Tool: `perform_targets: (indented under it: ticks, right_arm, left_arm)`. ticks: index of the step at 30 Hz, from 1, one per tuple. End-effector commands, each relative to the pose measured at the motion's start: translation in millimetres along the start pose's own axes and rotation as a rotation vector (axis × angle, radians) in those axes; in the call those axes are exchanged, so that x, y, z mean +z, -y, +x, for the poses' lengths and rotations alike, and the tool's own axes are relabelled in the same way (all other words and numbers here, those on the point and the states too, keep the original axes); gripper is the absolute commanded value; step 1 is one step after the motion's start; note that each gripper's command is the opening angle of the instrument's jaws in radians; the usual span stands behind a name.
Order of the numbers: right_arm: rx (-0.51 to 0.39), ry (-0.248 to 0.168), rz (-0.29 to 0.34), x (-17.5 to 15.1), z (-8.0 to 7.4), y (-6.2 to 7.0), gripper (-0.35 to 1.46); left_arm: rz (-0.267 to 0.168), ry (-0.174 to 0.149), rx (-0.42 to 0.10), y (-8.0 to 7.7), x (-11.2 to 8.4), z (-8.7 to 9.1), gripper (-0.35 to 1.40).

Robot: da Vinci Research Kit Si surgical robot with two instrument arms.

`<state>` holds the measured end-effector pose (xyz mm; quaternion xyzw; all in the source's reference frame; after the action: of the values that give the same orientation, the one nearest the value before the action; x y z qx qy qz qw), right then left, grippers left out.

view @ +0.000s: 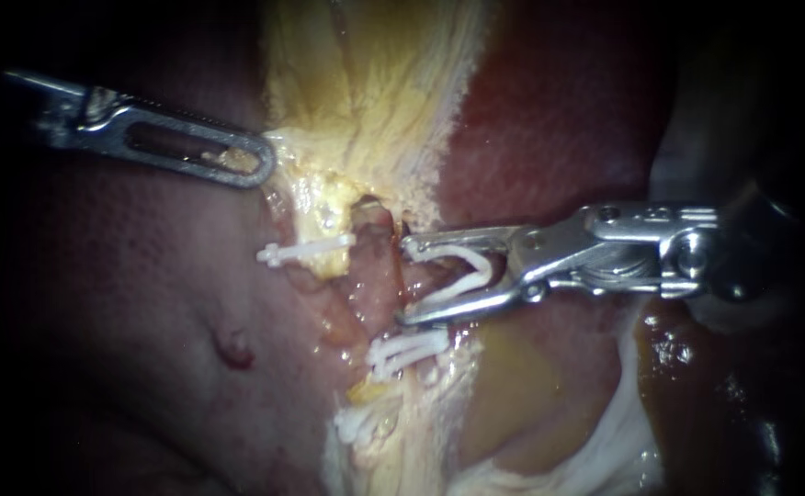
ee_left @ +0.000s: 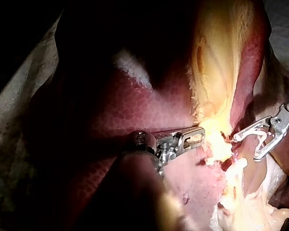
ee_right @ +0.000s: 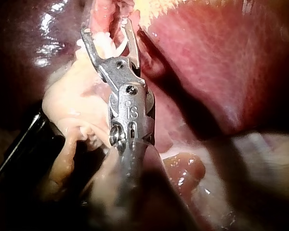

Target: Clipping third clip right tube

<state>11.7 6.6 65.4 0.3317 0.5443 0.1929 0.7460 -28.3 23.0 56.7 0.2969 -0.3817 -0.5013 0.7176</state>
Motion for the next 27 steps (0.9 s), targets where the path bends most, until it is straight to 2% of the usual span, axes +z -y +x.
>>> perform_targets:
  ticks: [1,9,19,27]
  right_arm:
    - [0.0,0.0,-0.002,0.0,-0.2,-0.3,0.5]
    - [0.011,-0.005,-0.012,0.1,-0.8,-1.3,0.5]
    - [0.006,-0.001,-0.025,2.9,-2.3,-2.4,0.5]
    - [0.01,0.0,-0.015,4.8,-2.3,-2.8,0.5]
  left_arm:
    - [0.0,0.0,0.0,0.0,0.0,0.0,-0.35]
    - [0.0,0.0,0.0,0.0,0.0,0.0,-0.35]
    - [-0.001,0.001,-0.001,0.2,0.0,0.0,-0.35]
    - [-0.002,0.001,-0.001,0.2,0.1,0.0,-0.35]
